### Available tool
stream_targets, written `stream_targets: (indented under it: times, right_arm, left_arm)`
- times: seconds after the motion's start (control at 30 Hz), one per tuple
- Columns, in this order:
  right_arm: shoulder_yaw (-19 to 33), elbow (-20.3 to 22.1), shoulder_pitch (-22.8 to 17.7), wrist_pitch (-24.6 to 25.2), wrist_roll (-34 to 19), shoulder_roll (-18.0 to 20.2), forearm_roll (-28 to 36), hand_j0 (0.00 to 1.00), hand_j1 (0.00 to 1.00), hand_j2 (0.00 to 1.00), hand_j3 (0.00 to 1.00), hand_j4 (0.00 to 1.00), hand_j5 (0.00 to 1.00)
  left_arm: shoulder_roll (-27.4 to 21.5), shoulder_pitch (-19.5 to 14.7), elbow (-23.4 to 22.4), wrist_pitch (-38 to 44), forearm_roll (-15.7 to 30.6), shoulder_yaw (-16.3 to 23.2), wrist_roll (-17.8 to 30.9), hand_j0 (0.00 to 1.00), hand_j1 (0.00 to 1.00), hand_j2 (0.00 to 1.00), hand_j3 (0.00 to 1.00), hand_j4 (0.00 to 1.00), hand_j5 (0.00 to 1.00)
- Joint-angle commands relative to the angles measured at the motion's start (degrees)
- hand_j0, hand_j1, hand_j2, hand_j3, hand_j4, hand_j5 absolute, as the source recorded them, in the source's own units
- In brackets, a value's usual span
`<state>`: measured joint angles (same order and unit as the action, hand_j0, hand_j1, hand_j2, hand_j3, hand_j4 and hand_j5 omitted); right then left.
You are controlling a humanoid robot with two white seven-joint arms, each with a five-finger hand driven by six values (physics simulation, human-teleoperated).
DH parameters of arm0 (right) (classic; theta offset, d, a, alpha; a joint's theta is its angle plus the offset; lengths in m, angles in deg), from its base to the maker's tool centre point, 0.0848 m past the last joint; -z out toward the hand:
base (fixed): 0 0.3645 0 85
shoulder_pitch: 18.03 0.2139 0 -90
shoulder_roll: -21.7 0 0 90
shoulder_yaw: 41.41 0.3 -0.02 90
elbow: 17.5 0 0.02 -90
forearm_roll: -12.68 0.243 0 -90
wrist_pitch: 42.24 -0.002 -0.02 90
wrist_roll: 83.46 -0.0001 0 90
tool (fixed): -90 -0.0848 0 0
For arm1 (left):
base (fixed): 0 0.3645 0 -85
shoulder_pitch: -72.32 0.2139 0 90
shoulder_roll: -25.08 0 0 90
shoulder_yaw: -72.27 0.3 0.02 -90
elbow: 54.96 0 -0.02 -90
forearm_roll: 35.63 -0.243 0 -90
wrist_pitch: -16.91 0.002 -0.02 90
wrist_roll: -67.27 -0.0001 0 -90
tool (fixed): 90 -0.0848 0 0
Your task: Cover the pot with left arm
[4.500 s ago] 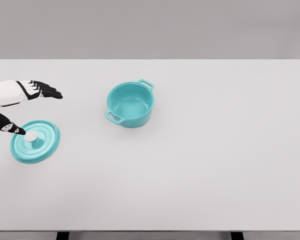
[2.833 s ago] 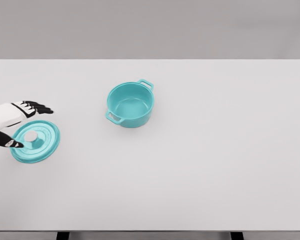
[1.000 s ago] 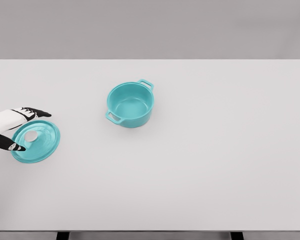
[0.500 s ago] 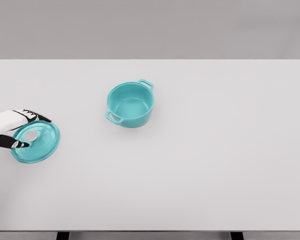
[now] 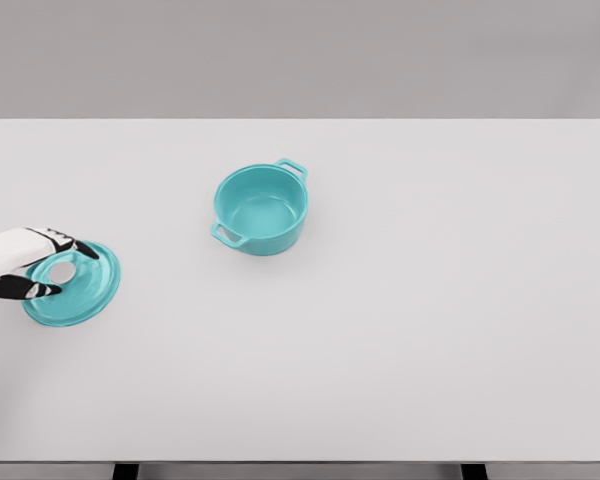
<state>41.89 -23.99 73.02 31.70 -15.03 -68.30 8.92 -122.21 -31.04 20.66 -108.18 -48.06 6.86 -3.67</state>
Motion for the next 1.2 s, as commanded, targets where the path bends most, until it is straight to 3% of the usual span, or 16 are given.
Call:
stream_targets:
  times: [0.0,0.17,0.43,0.6,0.83,1.07,1.17]
  right_arm:
    - [0.0,0.0,0.0,0.0,0.0,0.0,0.0,1.00,1.00,1.00,1.00,1.00,1.00]
    - [0.0,0.0,0.0,0.0,0.0,0.0,0.0,1.00,1.00,1.00,1.00,1.00,1.00]
    - [0.0,0.0,0.0,0.0,0.0,0.0,0.0,1.00,1.00,1.00,1.00,1.00,1.00]
    - [0.0,0.0,0.0,0.0,0.0,0.0,0.0,1.00,1.00,1.00,1.00,1.00,1.00]
    - [0.0,0.1,0.0,0.0,0.0,0.0,0.0,1.00,1.00,1.00,1.00,1.00,1.00]
    - [0.0,0.0,0.0,0.0,0.0,0.0,0.0,1.00,1.00,1.00,1.00,1.00,1.00]
    - [0.0,0.0,0.0,0.0,0.0,0.0,0.0,1.00,1.00,1.00,1.00,1.00,1.00]
  left_arm:
    - [0.0,0.0,-0.1,0.1,0.4,0.3,-0.1,0.64,0.64,0.64,0.64,0.64,0.64]
    - [0.0,0.1,-1.1,0.1,0.5,0.3,0.0,0.58,0.58,0.58,0.58,0.58,0.58]
    - [-0.1,0.1,-1.3,0.1,0.5,0.6,0.7,0.58,0.58,0.58,0.58,0.58,0.58]
    - [-0.2,0.0,-0.6,0.1,0.5,0.6,1.0,0.50,0.50,0.50,0.50,0.50,0.50]
    - [-0.6,-0.6,4.7,0.1,0.6,0.5,0.8,0.50,0.50,0.50,0.50,0.50,0.50]
    - [-0.3,-4.3,7.2,0.1,0.4,0.7,0.9,0.50,0.50,0.50,0.50,0.50,0.50]
    - [0.0,-6.5,7.2,0.1,0.4,2.7,0.9,0.50,0.50,0.50,0.50,0.50,0.50]
